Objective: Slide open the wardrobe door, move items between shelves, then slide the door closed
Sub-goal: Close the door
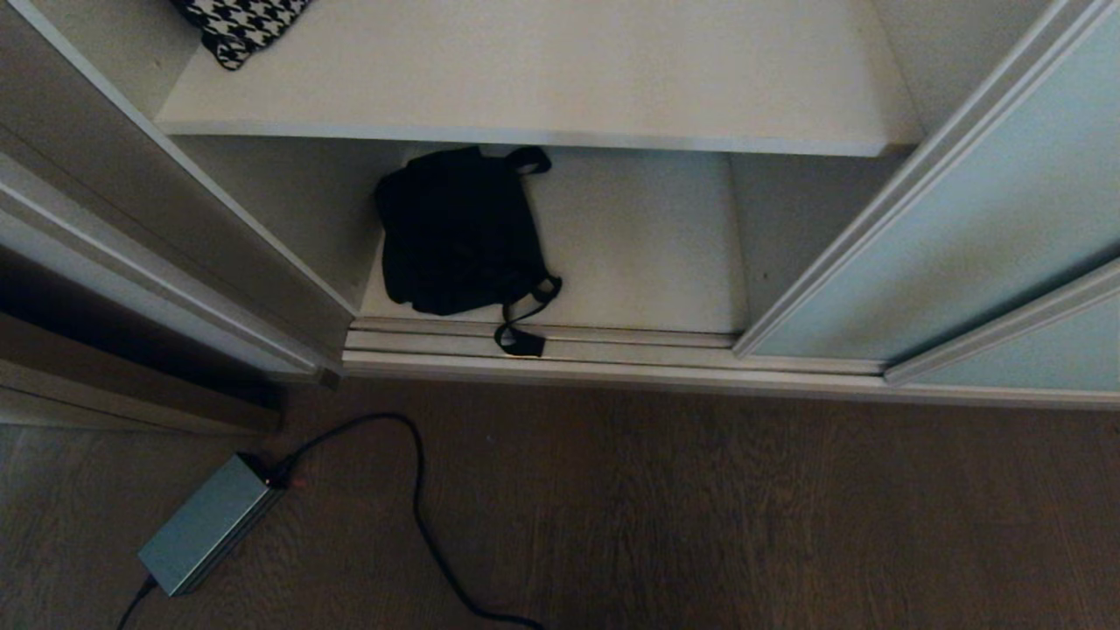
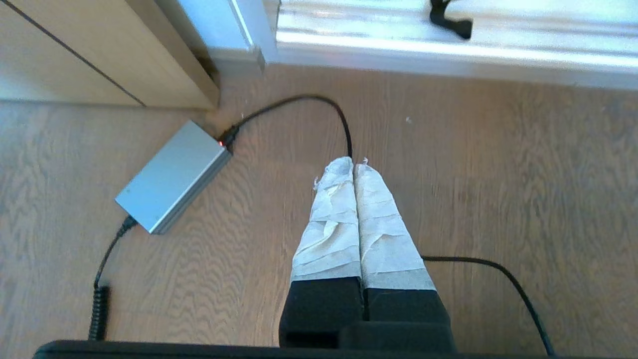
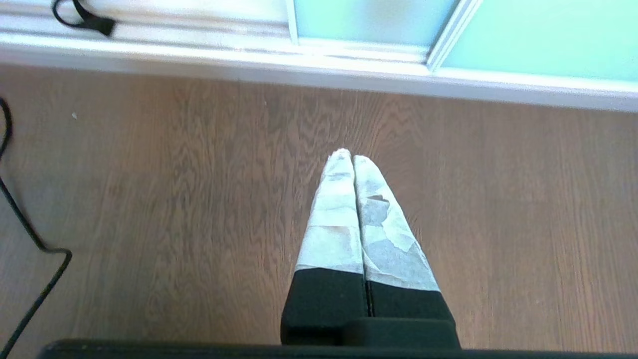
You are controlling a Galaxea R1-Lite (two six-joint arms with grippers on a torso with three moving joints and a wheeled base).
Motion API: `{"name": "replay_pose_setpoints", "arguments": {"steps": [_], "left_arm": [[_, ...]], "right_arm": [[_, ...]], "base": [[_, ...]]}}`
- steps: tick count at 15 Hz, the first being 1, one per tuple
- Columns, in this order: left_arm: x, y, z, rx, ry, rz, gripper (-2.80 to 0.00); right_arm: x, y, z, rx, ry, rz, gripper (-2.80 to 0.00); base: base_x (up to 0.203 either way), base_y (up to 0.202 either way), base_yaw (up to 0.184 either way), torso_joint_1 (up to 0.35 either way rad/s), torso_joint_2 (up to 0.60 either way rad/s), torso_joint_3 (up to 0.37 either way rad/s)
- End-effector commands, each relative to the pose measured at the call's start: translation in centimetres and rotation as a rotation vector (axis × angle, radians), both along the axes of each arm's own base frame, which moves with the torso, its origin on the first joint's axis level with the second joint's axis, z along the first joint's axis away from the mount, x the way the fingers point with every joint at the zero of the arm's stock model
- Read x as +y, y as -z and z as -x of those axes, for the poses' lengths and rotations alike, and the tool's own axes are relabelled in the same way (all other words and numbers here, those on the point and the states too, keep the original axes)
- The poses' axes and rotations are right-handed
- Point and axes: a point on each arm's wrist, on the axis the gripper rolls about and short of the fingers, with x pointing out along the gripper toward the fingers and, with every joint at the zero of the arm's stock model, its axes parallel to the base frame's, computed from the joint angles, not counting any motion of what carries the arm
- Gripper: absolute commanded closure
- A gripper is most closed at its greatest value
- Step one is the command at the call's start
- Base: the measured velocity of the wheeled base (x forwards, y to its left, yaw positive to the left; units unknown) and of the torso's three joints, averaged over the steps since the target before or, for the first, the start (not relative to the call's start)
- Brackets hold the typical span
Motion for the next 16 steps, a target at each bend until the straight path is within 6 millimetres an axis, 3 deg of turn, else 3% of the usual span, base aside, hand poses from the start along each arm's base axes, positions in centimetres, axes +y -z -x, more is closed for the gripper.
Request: {"name": "replay_pose_setpoints", "arguments": {"steps": [1,16], "left_arm": [[0.00,-0.01,-0.04,0.005,0.000,0.000,0.00],[0.00,-0.01,-0.04,0.005,0.000,0.000,0.00]], "right_arm": [[0.00,0.03,0.02,-0.003,0.000,0.000,0.00],[0.00,0.03,0.02,-0.002,0.000,0.000,0.00]], "base": [[0.000,0.000,0.000,0.004,0.00,0.198],[0.000,0.000,0.000,0.003,0.00,0.204]]}}
